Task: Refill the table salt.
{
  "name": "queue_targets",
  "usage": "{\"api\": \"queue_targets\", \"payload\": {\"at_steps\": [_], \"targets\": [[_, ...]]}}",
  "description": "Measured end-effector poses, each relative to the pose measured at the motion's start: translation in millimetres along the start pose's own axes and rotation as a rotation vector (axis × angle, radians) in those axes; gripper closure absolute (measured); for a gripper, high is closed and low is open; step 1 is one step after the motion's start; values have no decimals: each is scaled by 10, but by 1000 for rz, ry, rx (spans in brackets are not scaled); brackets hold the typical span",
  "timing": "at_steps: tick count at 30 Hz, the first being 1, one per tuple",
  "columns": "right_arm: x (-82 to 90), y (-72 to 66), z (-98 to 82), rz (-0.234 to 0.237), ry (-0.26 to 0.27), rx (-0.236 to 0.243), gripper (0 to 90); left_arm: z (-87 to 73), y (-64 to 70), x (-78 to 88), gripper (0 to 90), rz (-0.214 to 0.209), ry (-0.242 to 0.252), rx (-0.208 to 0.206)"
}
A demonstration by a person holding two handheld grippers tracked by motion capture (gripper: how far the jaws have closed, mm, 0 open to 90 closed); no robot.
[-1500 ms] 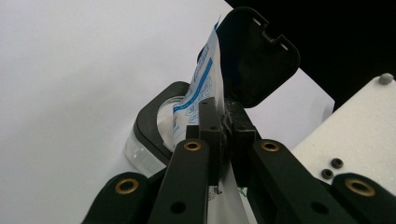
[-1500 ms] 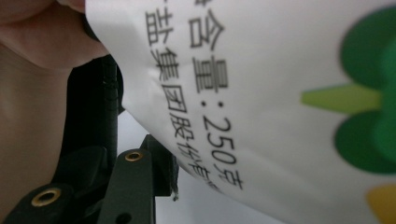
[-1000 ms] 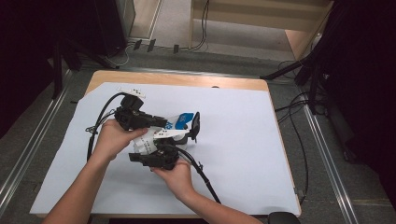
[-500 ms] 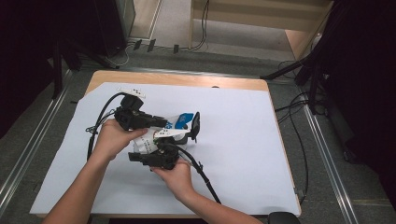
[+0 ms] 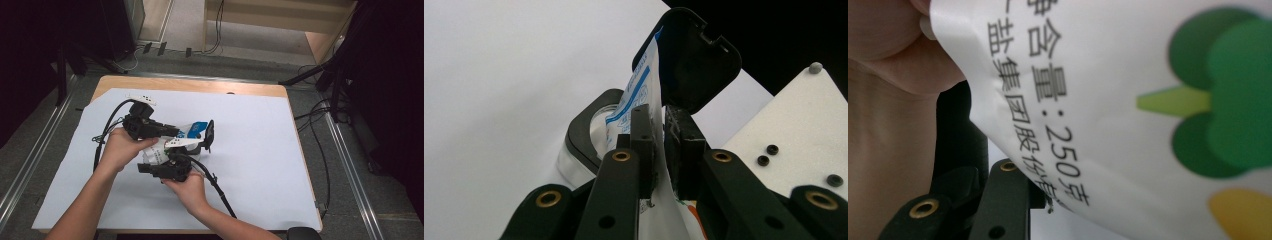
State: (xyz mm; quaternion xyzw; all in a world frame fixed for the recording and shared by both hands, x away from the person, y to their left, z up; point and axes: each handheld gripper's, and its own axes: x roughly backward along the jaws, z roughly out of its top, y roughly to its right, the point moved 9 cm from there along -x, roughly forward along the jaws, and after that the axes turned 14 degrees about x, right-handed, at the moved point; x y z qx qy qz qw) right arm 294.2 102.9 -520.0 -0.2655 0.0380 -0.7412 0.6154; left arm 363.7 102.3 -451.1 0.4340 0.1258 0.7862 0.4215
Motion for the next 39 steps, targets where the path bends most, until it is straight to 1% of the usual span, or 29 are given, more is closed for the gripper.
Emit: {"api": "queue_targets", "payload": {"at_steps": [4, 5, 7, 14, 18, 19, 21, 25, 30, 39], "targets": [[1, -1, 2, 3, 2, -3, 665, 8, 6, 2, 835, -2, 9, 0], [2, -2, 6, 4, 5, -6, 665, 15, 3, 5, 837, 4, 15, -1], [4, -1, 11, 5, 7, -5, 664, 16, 5, 4, 849, 4, 15, 4], [-15, -2, -9, -13, -8, 20, 642, 11, 5, -4, 874, 14, 11, 0], [-23, -9, -9, -16, -16, 39, 582, 15, -3, -4, 876, 12, 14, 0], [-26, -9, -13, -19, -22, 42, 584, 14, -4, -6, 877, 12, 14, 1], [-25, -2, -20, -24, -30, 45, 629, 14, -3, -3, 877, 9, 14, 1], [-3, 2, -5, -22, -18, 29, 657, 18, 2, -2, 875, 6, 19, 0], [-8, 6, 0, 3, -7, -13, 669, 16, 5, -2, 874, 6, 17, 0], [-2, -5, 13, 12, 4, -19, 672, 19, -10, 7, 870, 8, 20, 1]]}}
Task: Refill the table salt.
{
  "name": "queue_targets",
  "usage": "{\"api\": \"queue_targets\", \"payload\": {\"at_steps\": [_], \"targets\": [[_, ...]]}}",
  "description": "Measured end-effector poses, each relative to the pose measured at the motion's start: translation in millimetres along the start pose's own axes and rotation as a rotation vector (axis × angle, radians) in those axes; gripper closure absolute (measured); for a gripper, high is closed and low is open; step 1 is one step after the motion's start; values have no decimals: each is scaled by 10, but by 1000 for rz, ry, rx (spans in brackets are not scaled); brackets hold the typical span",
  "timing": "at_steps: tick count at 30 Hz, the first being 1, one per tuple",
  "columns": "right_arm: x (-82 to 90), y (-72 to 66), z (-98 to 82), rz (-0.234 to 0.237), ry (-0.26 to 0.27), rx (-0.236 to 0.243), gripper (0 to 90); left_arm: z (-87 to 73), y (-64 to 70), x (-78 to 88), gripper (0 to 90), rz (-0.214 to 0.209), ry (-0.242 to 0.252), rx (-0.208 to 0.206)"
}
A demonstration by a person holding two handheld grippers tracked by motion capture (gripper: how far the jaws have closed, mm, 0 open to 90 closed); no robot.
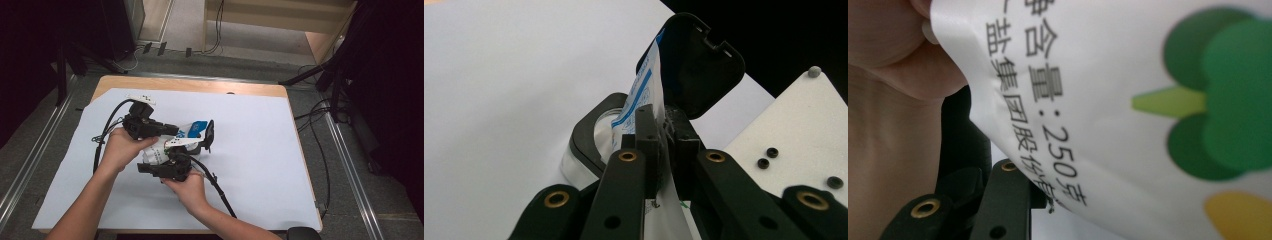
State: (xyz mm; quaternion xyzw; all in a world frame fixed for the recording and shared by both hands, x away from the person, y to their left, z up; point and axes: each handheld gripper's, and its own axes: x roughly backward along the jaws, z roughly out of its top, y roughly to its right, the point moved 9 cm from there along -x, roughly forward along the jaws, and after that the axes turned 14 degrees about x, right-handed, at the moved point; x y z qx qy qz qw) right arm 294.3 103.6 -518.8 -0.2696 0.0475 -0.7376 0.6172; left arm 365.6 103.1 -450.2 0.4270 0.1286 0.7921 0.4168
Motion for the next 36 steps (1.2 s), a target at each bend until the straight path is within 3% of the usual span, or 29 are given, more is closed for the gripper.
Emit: {"api": "queue_targets", "payload": {"at_steps": [6, 14, 23, 36], "targets": [[11, -3, 10, 3, 5, -1, 675, 5, 10, 7, 864, -1, 5, 0], [19, -5, 32, 50, 30, -69, 681, 12, 24, 8, 840, -4, 14, -4], [20, -1, 31, 38, 27, -45, 672, 20, 28, 11, 874, 14, 21, -6], [14, 4, 32, 33, 20, -30, 639, 14, 30, 19, 876, 7, 17, 3]]}}
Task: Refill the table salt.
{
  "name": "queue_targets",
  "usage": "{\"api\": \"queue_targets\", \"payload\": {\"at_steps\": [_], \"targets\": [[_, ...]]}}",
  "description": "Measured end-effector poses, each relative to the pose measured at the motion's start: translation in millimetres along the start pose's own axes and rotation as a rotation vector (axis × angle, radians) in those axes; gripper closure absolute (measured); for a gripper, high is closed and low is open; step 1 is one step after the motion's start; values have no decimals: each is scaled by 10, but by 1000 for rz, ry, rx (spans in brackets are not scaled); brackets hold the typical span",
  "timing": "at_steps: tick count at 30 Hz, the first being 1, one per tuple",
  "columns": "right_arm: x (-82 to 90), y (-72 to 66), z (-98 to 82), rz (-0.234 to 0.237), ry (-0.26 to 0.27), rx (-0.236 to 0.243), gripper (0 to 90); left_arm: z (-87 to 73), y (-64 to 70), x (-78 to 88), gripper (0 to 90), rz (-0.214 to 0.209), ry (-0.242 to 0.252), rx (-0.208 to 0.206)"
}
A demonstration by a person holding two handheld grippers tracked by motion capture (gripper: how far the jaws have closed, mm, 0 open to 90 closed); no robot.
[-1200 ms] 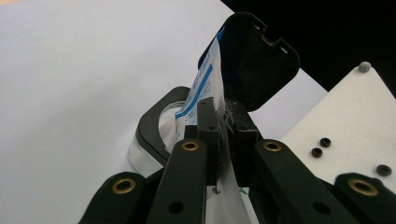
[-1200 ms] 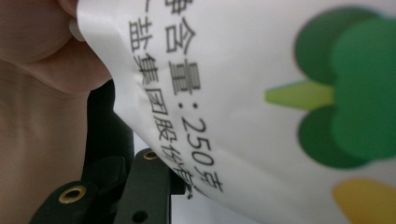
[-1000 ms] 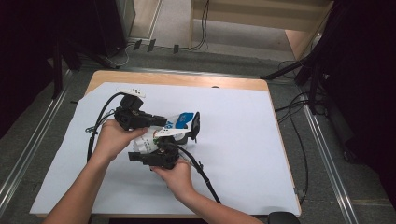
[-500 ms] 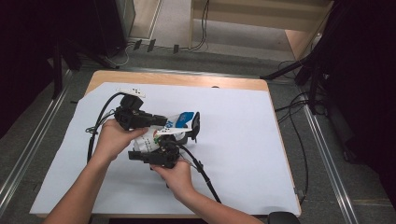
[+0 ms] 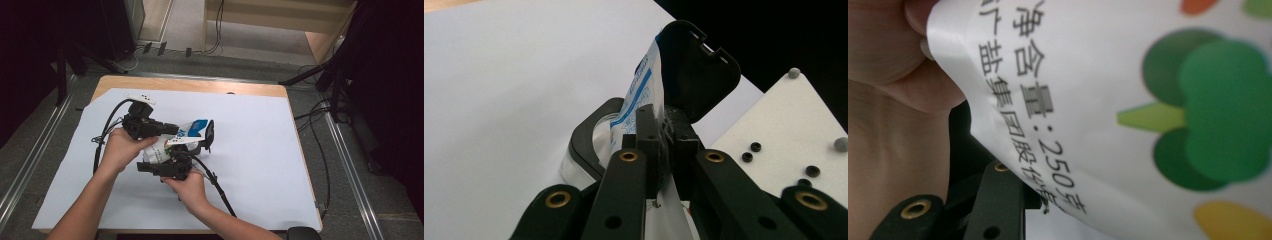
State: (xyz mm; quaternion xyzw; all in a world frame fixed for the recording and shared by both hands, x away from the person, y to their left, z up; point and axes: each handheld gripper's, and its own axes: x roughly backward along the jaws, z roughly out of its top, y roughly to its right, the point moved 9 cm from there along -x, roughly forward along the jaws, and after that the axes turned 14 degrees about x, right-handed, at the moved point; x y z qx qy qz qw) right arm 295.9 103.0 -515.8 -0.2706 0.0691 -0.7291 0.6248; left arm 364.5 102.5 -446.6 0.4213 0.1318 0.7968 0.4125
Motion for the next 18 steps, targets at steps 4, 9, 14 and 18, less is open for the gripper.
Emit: {"api": "queue_targets", "payload": {"at_steps": [4, 9, 14, 18], "targets": [[1, 8, -1, -7, -6, 5, 650, -1, 3, 2, 871, 3, 5, -2], [-1, 11, -1, -18, -15, 32, 643, 5, 7, 0, 873, 3, 12, 6], [-21, -3, -22, -33, -36, 77, 611, 6, 3, -4, 874, 8, 11, 12], [-25, 4, -32, -38, -47, 82, 649, 3, 4, -4, 872, 8, 10, 8]]}}
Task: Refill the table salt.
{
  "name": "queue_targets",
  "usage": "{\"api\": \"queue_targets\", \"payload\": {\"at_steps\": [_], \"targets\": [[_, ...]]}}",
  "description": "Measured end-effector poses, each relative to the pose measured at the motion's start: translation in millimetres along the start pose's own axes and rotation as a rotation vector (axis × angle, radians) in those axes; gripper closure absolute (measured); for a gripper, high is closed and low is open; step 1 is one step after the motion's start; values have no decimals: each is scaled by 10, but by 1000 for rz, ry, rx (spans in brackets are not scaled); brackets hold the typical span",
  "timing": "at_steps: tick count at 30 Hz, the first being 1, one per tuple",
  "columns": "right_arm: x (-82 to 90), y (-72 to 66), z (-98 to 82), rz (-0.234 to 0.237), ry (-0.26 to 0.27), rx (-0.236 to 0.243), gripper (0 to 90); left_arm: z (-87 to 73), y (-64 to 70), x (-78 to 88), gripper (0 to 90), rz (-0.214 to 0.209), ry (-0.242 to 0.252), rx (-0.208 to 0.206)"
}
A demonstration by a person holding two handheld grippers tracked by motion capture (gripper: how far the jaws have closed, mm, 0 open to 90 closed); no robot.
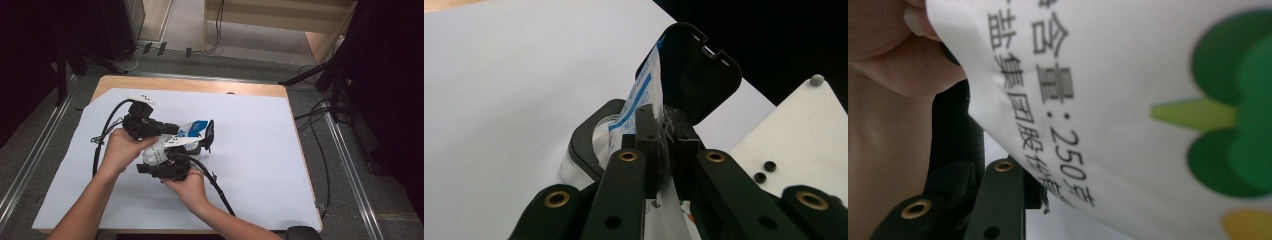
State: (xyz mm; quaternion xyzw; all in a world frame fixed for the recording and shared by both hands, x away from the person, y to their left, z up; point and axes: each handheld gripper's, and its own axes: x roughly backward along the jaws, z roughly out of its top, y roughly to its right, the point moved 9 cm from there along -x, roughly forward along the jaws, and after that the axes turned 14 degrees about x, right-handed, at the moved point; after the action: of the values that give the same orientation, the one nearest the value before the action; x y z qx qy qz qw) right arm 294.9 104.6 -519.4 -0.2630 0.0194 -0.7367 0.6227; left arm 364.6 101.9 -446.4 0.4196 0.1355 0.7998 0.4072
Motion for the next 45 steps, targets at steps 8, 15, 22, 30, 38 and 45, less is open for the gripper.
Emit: {"api": "queue_targets", "payload": {"at_steps": [8, 15, 22, 30, 38, 45], "targets": [[26, -6, 32, 31, 31, -61, 674, 9, -7, 8, 847, -15, 5, 3], [31, -24, 44, 52, 47, -88, 679, 11, -3, 24, 844, -12, 6, 1], [31, -25, 52, 56, 52, -97, 679, 18, -2, 22, 831, -12, 15, 0], [36, -25, 60, 54, 56, -94, 679, 22, 8, 28, 830, -12, 18, -4], [46, -23, 80, 55, 59, -95, 679, 29, 21, 41, 827, -14, 23, -5], [41, -27, 82, 60, 64, -101, 676, 32, 22, 39, 846, -10, 25, -8]]}}
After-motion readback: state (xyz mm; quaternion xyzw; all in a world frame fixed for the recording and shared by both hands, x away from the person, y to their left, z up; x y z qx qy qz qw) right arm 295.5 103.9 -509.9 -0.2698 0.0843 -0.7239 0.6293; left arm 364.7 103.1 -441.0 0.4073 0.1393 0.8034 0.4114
